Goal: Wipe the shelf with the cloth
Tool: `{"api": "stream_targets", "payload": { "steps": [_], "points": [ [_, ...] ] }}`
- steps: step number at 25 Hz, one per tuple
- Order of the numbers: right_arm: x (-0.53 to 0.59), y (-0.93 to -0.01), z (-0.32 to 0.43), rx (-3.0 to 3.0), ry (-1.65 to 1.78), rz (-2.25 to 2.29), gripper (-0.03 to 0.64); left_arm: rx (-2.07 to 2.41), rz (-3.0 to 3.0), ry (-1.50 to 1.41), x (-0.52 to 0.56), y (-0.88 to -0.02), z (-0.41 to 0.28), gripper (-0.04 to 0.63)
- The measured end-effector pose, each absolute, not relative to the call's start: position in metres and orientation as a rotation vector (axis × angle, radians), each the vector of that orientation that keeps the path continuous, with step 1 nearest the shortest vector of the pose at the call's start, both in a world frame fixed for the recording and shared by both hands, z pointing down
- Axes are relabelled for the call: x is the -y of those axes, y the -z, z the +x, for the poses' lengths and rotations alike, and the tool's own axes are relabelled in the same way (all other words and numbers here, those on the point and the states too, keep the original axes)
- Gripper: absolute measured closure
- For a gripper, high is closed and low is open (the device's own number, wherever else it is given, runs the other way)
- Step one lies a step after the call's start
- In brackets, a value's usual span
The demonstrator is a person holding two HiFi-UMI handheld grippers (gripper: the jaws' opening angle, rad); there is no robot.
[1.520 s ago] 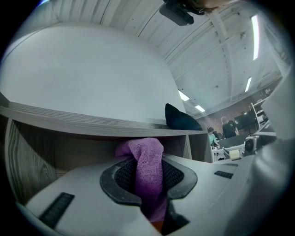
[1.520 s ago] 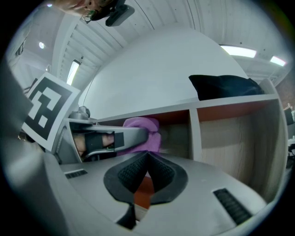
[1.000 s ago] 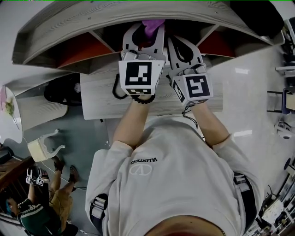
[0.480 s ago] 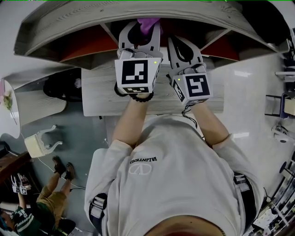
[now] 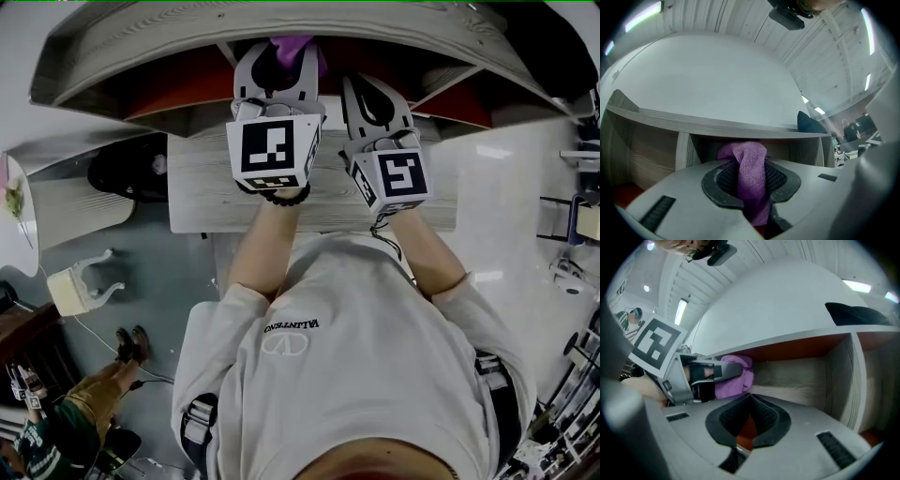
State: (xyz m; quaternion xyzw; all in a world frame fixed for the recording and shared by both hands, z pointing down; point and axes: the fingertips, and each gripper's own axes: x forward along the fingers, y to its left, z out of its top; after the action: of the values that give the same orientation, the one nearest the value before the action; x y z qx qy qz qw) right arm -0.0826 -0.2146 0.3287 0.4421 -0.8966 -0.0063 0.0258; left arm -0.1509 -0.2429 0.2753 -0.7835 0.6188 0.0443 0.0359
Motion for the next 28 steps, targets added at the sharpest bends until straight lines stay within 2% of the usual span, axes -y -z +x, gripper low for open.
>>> {"api": "stream_targets", "payload": {
  "steps": [28],
  "points": [
    [0.216,-0.338,-0.093,2.781,-0.01,1.332,0.618,-2.102,-2.346,-0.128,0.232,-0.309,-0.182,0.505]
  ]
}}
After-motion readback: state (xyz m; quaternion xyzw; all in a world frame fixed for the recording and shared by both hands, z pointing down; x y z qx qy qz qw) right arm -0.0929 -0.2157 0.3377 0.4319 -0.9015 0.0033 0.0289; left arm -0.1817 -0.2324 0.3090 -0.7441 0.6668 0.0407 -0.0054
